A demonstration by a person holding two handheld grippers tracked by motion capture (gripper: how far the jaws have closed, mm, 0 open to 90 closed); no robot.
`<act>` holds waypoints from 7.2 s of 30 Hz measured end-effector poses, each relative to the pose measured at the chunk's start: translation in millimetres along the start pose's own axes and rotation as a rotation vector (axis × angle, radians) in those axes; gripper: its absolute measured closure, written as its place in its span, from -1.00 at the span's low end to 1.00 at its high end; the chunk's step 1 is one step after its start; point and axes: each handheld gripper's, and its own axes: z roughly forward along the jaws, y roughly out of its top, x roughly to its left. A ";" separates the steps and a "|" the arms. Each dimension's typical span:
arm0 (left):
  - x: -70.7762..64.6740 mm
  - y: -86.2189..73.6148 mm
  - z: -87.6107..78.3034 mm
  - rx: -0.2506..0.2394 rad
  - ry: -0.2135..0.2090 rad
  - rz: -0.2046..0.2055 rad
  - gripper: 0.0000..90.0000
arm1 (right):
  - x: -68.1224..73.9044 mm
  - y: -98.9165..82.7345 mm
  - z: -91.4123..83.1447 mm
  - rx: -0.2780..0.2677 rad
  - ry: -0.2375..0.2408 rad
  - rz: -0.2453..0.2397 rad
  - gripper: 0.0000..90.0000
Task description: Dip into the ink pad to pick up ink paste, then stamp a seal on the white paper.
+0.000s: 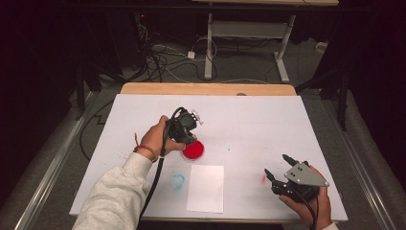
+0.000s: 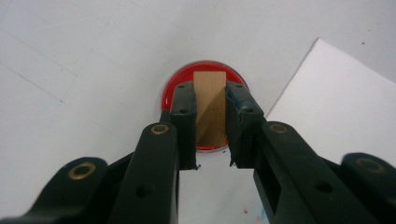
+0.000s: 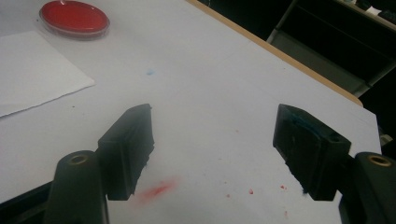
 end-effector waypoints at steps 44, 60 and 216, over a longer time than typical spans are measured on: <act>-0.7 1.8 54.8 0.129 -0.028 -0.004 0.64 | 3.3 -0.1 1.6 0.010 0.024 -0.014 -0.37; -0.3 2.1 56.1 0.129 -0.032 -0.013 0.64 | 4.1 0.8 2.0 0.004 0.038 -0.020 -0.37; -97.5 -43.6 34.6 -0.055 -0.155 0.233 0.63 | 10.0 0.8 3.0 0.017 0.041 -0.069 -0.39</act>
